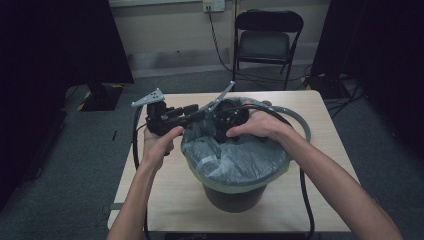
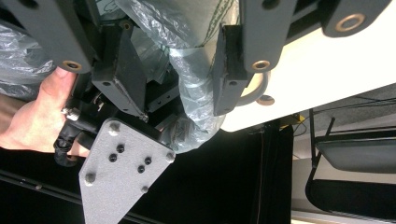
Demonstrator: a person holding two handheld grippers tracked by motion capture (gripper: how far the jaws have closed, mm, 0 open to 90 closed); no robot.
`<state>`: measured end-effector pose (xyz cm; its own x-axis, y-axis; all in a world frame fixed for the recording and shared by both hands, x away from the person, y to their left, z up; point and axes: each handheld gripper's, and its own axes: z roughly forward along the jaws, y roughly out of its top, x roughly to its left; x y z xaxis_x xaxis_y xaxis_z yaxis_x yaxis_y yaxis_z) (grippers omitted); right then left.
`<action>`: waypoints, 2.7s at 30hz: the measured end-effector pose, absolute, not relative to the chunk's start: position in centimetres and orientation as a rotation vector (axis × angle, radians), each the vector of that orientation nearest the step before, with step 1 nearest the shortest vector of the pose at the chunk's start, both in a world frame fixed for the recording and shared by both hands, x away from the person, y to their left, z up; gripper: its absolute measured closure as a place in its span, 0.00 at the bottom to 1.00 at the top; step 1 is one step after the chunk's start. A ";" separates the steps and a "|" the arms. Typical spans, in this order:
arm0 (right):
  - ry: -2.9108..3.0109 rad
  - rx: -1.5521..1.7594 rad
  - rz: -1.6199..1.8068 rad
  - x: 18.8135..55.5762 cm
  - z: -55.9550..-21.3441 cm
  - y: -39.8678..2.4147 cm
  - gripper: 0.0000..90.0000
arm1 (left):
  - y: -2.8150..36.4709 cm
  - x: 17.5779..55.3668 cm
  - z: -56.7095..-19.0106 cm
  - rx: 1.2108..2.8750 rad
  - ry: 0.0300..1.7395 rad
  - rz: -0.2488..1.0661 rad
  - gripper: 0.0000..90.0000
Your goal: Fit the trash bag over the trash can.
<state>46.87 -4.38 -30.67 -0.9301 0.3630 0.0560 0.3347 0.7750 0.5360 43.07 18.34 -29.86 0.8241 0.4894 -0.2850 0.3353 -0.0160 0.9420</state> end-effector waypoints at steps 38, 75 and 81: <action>2.933 0.377 0.995 45.5 -29.3 -3.4 0.27 | 18.9 43.3 -29.9 1.623 0.688 0.160 0.59; 2.690 0.546 1.499 45.9 -25.7 -7.6 0.28 | 19.2 43.2 -30.0 1.603 0.758 0.226 0.45; 2.585 0.602 1.642 46.1 -25.0 -8.7 0.28 | 19.1 43.1 -30.0 1.612 0.750 0.220 0.39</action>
<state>46.08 -8.72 -25.01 -0.9253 0.3304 0.1860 0.3087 0.3717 0.8755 43.13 19.12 -30.03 0.7682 0.5788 -0.2736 0.3392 -0.0055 0.9407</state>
